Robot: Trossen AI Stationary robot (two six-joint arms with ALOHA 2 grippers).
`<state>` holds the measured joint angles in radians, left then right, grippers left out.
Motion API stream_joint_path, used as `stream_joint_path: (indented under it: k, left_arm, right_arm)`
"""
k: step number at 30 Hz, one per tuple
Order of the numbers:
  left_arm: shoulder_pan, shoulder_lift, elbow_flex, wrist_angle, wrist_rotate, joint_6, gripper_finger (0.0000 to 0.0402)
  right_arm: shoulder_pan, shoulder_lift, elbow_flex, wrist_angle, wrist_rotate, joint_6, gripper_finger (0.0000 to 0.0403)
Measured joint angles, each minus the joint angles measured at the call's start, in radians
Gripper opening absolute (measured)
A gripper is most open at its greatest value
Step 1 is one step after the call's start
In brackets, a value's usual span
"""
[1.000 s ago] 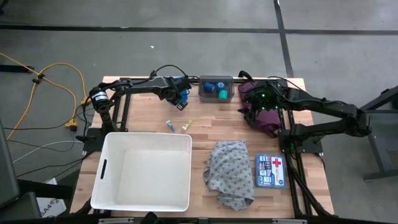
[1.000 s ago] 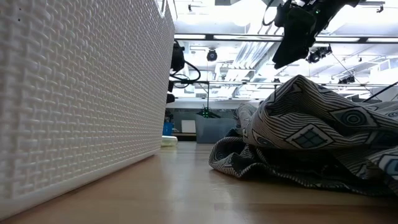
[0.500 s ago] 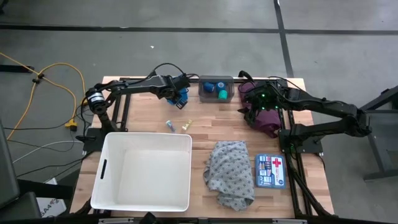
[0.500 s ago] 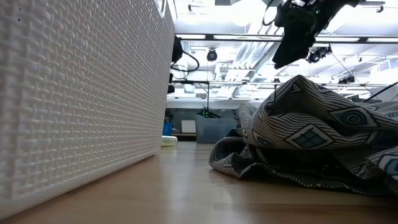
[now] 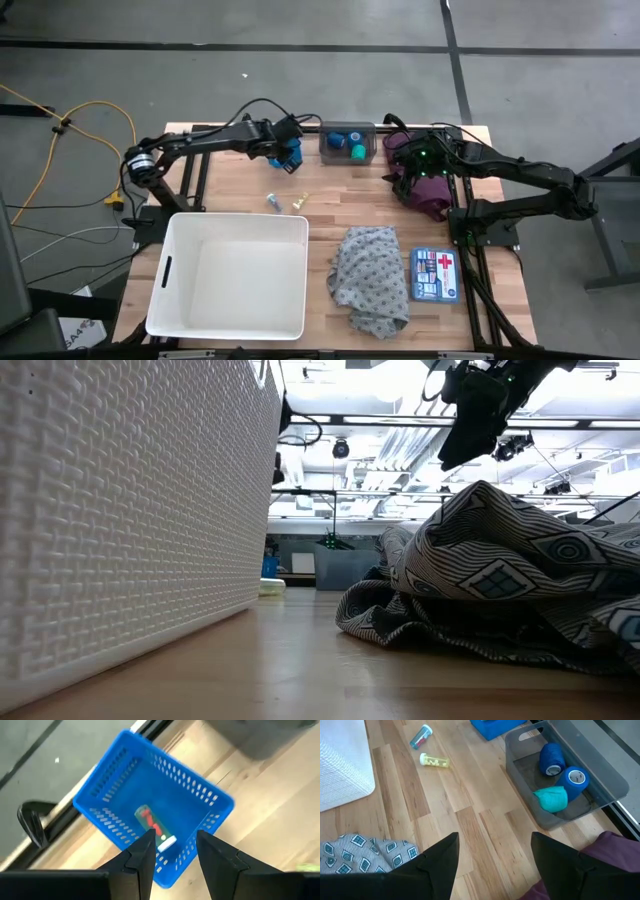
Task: Pick & place medical supplies in basket/bin
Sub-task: Put the yellow pill bottle into the blue basket
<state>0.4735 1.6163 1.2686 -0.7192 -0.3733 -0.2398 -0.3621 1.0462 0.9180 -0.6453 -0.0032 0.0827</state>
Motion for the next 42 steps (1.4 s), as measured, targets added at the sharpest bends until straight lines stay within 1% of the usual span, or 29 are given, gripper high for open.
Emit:
stream_joint_path:
  k: [6,15,19,23,29,37,40,42]
  left_arm:
    - [-0.022,-0.028,0.000,0.007,0.002,-0.024,0.0134]
    - [-0.079,-0.061,0.000,0.010,0.006,-0.128,0.0134]
    - [-0.121,-0.061,0.007,0.006,0.041,-0.186,0.0134]
    - [-0.173,-0.061,0.046,0.010,0.062,-0.228,0.0134]
    - [-0.225,-0.061,0.100,0.013,0.061,-0.233,0.0134]
    - [-0.225,-0.045,0.110,0.015,0.076,-0.242,0.0134]
    - [-0.225,-0.009,0.161,-0.011,0.102,-0.247,0.0134]
    - [-0.225,0.023,0.210,-0.068,0.110,-0.247,0.0134]
  right_arm:
    - [0.000,0.000,0.000,0.000,0.000,0.000,0.0236]
    - [0.000,0.000,0.000,0.000,0.000,0.000,0.0236]
    - [0.000,0.000,0.000,0.000,0.000,0.000,0.0236]
    - [0.000,0.000,0.000,0.000,0.000,0.000,0.0236]
    - [0.000,0.000,0.000,0.000,0.000,0.000,0.0236]
    - [0.000,0.000,0.000,0.000,0.000,0.000,0.0236]
    - [0.000,0.000,0.000,0.002,0.000,0.000,0.0236]
    - [0.000,0.000,0.000,0.007,0.000,0.000,0.0236]
